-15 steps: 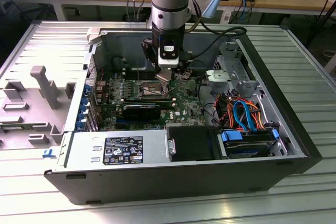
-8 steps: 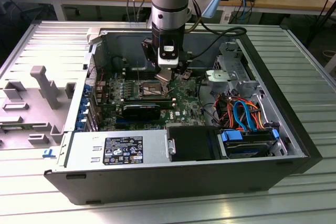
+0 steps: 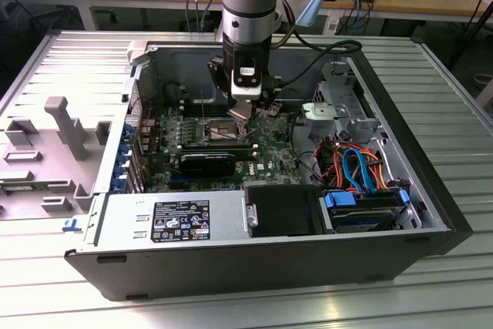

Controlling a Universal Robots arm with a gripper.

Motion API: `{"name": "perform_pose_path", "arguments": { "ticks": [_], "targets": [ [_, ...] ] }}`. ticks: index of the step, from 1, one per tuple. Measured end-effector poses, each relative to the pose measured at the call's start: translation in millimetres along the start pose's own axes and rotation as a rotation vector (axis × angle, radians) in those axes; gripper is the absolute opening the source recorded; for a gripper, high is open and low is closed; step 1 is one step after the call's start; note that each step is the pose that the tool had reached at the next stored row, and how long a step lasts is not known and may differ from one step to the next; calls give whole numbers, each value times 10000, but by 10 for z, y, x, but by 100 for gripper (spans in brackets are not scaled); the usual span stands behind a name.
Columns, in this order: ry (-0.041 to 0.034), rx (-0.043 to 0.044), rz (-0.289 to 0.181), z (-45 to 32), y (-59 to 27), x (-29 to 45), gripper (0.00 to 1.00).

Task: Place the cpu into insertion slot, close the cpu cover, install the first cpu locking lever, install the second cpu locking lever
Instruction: 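Place the cpu into insertion slot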

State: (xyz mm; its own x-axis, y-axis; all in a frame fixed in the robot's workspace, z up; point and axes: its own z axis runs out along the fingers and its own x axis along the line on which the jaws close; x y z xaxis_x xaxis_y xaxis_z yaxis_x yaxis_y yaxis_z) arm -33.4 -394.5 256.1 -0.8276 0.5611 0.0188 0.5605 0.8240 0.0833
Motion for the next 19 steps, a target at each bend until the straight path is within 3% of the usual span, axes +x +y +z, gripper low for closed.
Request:
{"name": "perform_pose_path", "arguments": {
  "ticks": [19],
  "targets": [
    [-16, -3, 188, 5, 0, 0, 54]
  ]
}}
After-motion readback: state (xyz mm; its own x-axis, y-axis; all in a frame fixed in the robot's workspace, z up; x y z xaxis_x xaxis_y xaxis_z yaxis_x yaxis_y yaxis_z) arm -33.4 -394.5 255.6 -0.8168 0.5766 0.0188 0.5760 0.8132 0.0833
